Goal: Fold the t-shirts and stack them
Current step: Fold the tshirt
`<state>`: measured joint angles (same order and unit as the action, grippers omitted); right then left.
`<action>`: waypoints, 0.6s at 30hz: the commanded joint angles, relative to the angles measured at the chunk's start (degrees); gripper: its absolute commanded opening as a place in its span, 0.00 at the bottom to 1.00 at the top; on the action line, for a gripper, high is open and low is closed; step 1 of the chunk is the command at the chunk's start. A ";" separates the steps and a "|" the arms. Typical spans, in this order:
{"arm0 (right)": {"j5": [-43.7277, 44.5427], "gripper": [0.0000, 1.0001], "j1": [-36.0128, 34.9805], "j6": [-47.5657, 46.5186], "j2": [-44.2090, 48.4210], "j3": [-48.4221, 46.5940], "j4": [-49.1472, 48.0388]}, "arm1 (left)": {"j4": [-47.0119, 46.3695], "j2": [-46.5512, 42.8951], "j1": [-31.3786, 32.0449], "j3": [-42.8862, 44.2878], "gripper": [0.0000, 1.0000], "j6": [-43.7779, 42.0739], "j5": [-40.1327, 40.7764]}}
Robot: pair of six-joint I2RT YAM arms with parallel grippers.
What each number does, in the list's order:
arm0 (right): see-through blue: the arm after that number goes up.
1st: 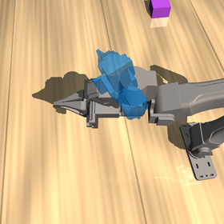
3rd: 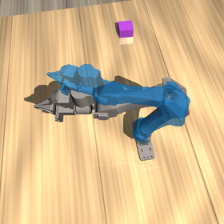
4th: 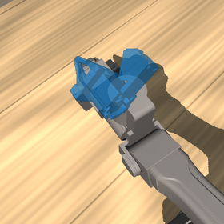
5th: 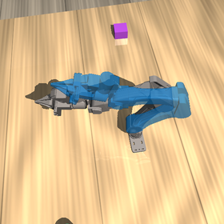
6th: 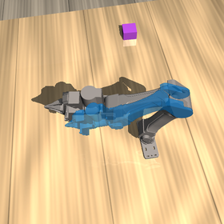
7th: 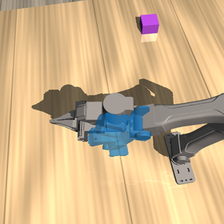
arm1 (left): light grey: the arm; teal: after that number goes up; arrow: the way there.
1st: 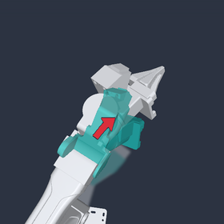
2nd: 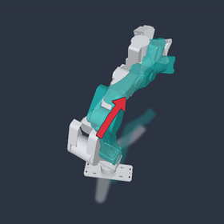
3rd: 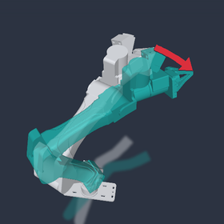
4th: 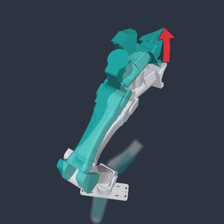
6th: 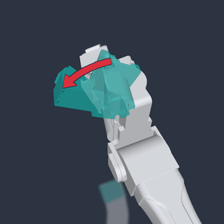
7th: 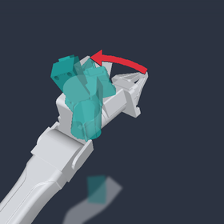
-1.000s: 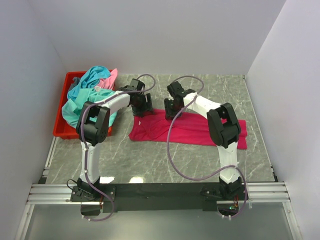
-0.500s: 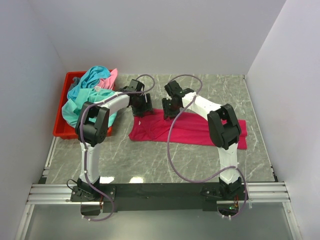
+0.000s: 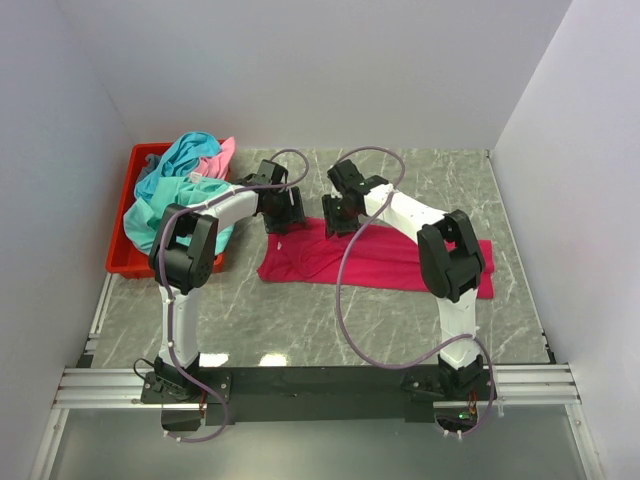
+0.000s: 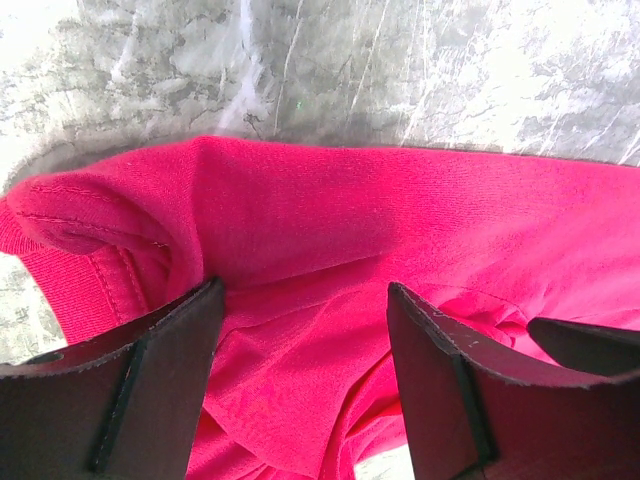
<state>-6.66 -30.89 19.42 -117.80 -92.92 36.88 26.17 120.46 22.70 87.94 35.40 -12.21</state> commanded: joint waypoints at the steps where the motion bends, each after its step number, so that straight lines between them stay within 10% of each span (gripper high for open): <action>1: 0.68 0.45 -0.75 -0.87 1.44 -2.26 1.17 | 2.13 -0.32 0.33 -1.98 0.73 0.29 -0.27; 18: 1.38 0.45 -1.36 -2.02 -2.87 -4.37 5.65 | 1.95 -0.23 0.24 -2.16 0.73 0.20 -0.45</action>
<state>-6.00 -31.75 18.31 -119.11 -94.67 40.99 25.93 120.36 22.68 87.70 35.46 -12.21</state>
